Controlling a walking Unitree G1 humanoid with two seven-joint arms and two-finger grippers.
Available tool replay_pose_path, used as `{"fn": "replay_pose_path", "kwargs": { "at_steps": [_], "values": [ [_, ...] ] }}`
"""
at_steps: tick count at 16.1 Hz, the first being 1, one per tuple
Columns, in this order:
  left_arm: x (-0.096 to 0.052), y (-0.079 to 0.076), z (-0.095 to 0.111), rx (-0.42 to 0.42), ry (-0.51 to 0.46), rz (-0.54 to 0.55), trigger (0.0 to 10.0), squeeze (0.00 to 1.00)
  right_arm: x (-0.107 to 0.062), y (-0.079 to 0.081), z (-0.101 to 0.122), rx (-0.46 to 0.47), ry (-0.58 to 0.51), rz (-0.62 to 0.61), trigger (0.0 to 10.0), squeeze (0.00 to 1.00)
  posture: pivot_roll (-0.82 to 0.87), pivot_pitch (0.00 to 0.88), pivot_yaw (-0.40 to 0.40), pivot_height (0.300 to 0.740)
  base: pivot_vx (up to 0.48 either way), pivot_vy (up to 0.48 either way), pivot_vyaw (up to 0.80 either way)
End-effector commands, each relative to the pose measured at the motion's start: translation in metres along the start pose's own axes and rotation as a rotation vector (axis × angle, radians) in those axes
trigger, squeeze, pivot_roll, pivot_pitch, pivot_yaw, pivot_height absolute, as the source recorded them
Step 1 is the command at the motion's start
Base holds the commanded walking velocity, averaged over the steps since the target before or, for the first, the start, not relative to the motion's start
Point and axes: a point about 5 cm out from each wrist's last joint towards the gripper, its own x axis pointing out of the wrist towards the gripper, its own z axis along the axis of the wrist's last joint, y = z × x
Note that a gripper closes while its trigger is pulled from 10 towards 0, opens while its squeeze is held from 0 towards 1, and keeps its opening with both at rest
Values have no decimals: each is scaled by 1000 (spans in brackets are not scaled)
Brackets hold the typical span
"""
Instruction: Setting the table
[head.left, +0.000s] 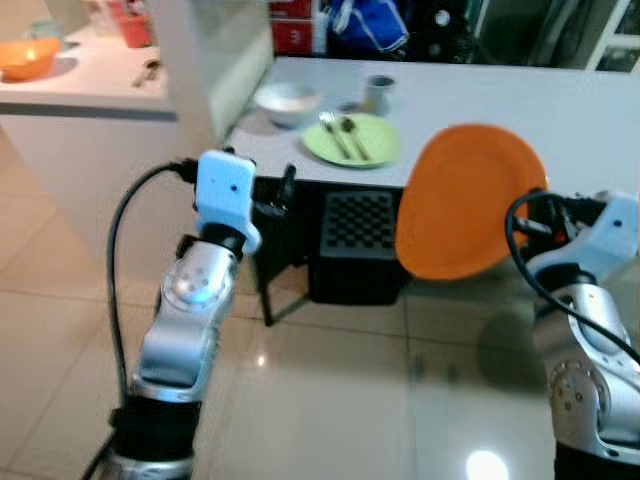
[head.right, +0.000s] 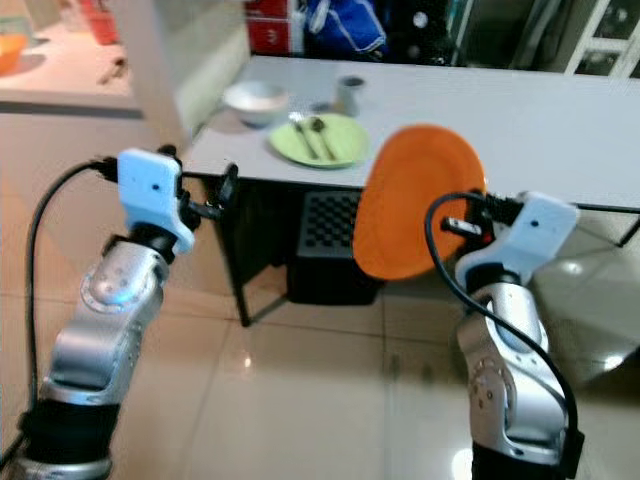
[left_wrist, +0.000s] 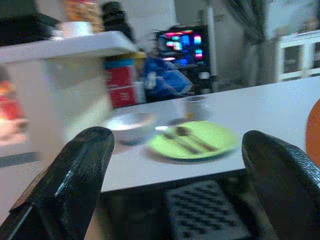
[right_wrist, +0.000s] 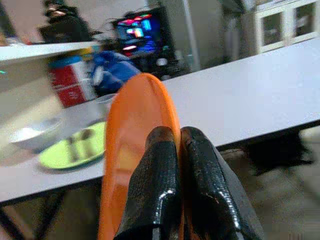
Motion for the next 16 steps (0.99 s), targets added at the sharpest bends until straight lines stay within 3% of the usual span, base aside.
{"fn": "replay_pose_path", "kwargs": {
  "at_steps": [1, 5, 7, 12, 16],
  "values": [
    [1, 4, 3, 25, -11, 4, 10000, 0, 2, 1, 14, 14, -66, 3, 10000, 0, -84, 0, 16, 740, 0, -390, 0],
    [1, 5, 2, 27, -5, 18, 10000, 0, 3, 2, 14, 15, -59, -7, 10000, 0, -86, 0, 18, 740, 0, -353, 0],
    [4, 11, -4, 18, 52, 73, 10000, 0, 3, 1, 11, -5, -38, -22, 10000, 0, -88, 0, 20, 740, 0, 0, 0],
    [7, 15, 4, 18, 3, 76, 10000, 0, 6, 0, 13, 38, -38, -48, 10000, 0, -93, 0, 16, 740, 0, 0, 0],
    [9, 10, 9, 2, -23, 46, 10000, 0, 9, 1, 12, 49, -28, -54, 10000, 0, -93, 0, 19, 740, 217, 0, -541]
  ]
}}
